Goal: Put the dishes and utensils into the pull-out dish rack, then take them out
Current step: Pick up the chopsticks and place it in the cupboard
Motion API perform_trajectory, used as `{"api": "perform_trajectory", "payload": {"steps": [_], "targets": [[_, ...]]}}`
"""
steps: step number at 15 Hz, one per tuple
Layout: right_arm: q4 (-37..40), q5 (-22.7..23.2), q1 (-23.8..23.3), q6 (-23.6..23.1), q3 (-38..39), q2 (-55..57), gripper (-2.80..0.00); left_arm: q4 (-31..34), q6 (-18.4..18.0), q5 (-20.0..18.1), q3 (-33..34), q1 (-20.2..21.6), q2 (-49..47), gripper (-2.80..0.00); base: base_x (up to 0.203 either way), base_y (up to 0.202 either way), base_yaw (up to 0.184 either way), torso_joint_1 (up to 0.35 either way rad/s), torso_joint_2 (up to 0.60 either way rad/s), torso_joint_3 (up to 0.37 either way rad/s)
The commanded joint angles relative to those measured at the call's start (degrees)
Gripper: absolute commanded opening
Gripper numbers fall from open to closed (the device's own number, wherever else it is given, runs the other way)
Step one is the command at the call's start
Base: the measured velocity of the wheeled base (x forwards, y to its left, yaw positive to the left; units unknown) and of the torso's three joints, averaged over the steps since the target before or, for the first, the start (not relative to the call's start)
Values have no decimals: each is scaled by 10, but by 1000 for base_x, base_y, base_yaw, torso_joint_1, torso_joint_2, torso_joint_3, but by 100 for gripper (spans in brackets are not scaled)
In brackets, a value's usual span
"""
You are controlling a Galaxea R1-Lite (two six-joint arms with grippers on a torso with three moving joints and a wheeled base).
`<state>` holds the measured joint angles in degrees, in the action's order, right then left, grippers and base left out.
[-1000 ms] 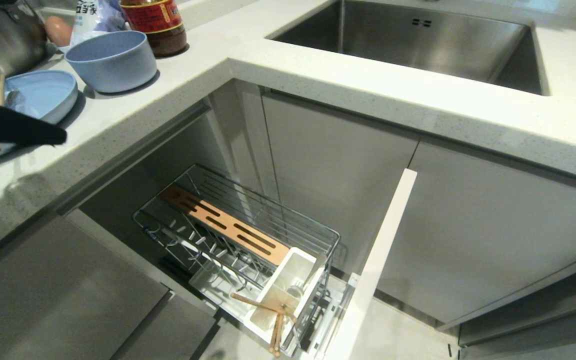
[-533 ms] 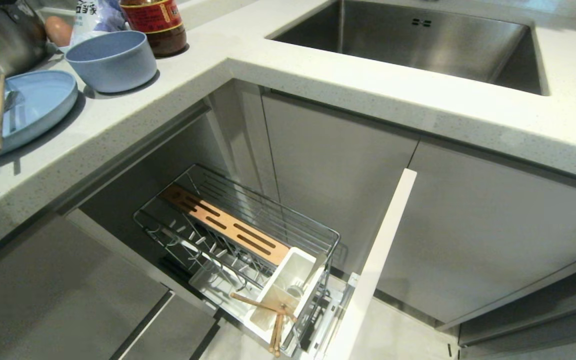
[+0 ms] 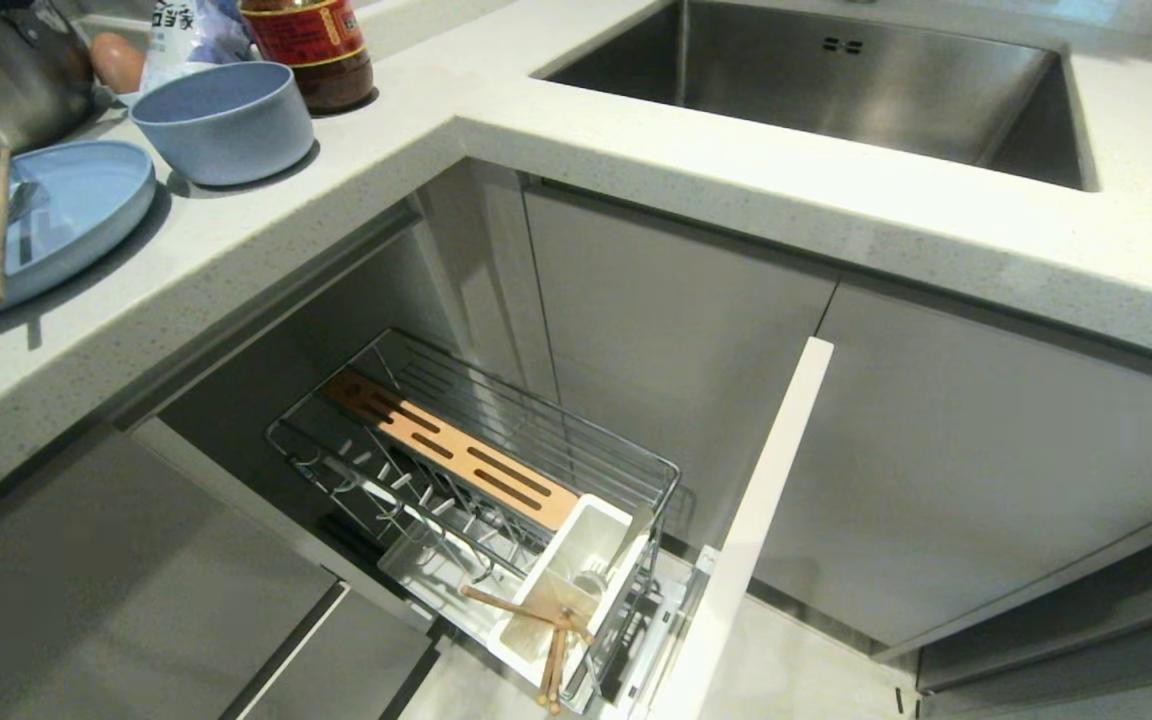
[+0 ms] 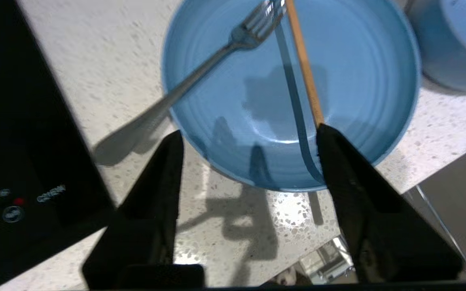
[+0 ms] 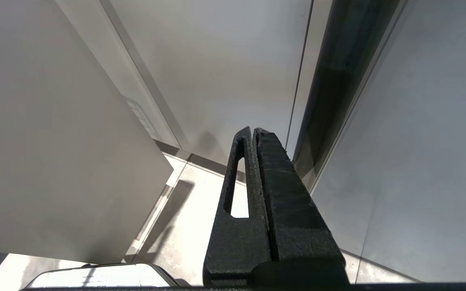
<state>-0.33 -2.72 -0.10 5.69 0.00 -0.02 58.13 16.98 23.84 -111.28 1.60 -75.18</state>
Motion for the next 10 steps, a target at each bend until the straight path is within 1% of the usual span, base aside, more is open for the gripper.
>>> {"api": "perform_trajectory", "payload": {"steps": [1,4,7,10], "targets": [[0,0,0,0,0,-2,-280,15,6,-7,0,3,-35,0,0,0,0,0,0,0],[0,0,0,0,0,-2,-280,20,7,-46,0,2,-61,0,0,0,0,0,0,0],[0,0,0,0,0,-2,-280,22,8,-54,0,2,-75,0,0,0,0,0,0,0],[0,0,0,0,0,-2,-280,21,17,-56,0,2,-84,0,0,0,0,0,0,0]]}}
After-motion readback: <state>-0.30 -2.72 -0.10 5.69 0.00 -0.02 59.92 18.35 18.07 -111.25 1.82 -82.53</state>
